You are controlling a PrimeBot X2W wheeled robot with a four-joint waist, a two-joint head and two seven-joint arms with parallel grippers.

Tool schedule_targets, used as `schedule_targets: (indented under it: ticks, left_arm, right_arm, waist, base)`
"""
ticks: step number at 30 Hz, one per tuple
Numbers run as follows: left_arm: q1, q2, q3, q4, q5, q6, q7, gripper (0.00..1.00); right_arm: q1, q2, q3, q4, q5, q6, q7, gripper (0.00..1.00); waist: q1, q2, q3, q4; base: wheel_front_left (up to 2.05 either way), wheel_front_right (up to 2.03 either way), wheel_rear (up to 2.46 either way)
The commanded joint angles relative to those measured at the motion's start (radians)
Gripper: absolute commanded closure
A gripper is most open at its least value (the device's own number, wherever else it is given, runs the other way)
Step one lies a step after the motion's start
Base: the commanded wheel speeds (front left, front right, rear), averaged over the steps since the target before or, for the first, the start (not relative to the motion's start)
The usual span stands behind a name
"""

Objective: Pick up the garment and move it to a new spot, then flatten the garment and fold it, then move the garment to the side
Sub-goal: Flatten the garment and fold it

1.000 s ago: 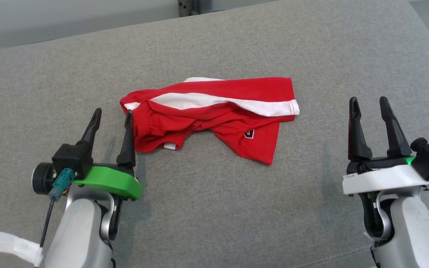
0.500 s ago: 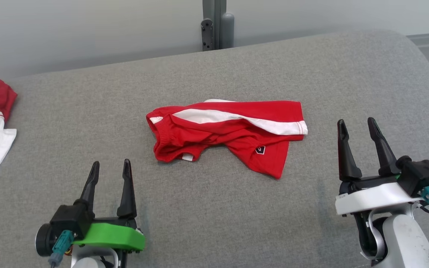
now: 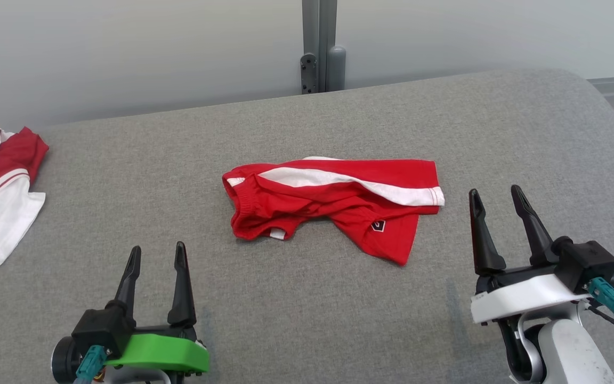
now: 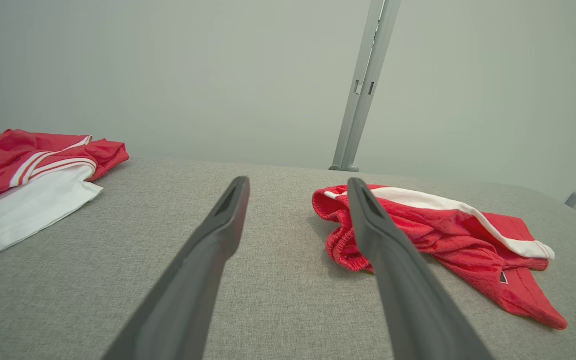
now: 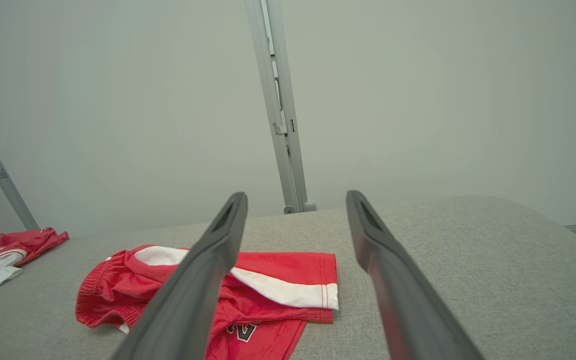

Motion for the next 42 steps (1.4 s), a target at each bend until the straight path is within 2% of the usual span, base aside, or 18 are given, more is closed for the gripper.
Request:
schedule_targets:
  ticks: [1, 15, 19, 25, 30, 33, 36, 39, 42]
  left_arm:
    - [0.015, 0.0, -0.002, -0.004, -0.008, 0.007, 0.0, 0.0]
    - [-0.001, 0.0, -0.007, -0.011, -0.005, 0.015, 0.0, 0.0]
    - [-0.038, 0.001, -0.031, 0.03, 0.014, -0.007, 0.002, 0.0]
    - [-0.211, 0.007, -0.078, 0.123, -0.015, -0.065, 0.107, 0.0]
    - [-0.379, 0.003, -0.092, 0.236, -0.113, -0.076, 0.281, 0.0]
    - [-0.465, 0.001, -0.092, 0.312, -0.198, -0.054, 0.376, 0.0]
    - [-0.54, 0.001, -0.097, 0.398, -0.28, -0.009, 0.45, 0.0]
    - [-0.611, 0.001, -0.098, 0.477, -0.321, 0.03, 0.475, 0.0]
    - [-0.662, 0.001, -0.112, 0.537, -0.358, 0.05, 0.483, 0.0]
  right_arm:
    - [0.011, -0.002, 0.0, 0.004, -0.006, 0.0, -0.003, 0.0]
    - [-0.003, -0.002, -0.007, 0.034, -0.007, 0.0, -0.003, 0.0]
    - [-0.01, -0.002, -0.009, 0.032, -0.002, 0.0, -0.003, 0.0]
    - [-0.027, -0.002, -0.005, 0.037, -0.001, 0.0, -0.003, 0.0]
    - [-0.044, -0.002, 0.002, 0.039, 0.0, 0.0, -0.003, 0.0]
    - [-0.059, -0.002, 0.005, 0.037, 0.002, 0.0, -0.003, 0.0]
    - [-0.07, -0.002, 0.008, 0.035, 0.004, 0.0, -0.003, 0.0]
    - [-0.087, -0.002, 0.011, 0.033, 0.007, 0.0, -0.003, 0.0]
    - [-0.095, -0.002, 0.012, 0.03, 0.007, 0.0, -0.003, 0.0]
  waist:
    - [0.0, 0.0, 0.0, -0.001]
    - [0.0, 0.0, 0.01, 0.001]
    - [0.0, 0.0, 0.025, 0.006]
    - [0.0, 0.0, 0.058, 0.009]
    - [0.0, 0.0, 0.093, 0.007]
    - [0.0, 0.0, 0.115, 0.0]
    - [0.0, 0.0, 0.138, -0.01]
    - [0.0, 0.0, 0.165, -0.023]
    - [0.0, 0.0, 0.187, -0.034]
  base:
    - [0.0, 0.0, 0.0]
    - [0.0, 0.0, 0.0]
    - [0.0, 0.0, 0.0]
    - [0.0, 0.0, 0.0]
    - [0.0, 0.0, 0.0]
    - [0.0, 0.0, 0.0]
    - [0.0, 0.0, 0.0]
    - [0.0, 0.0, 0.0]
    - [0.0, 0.0, 0.0]
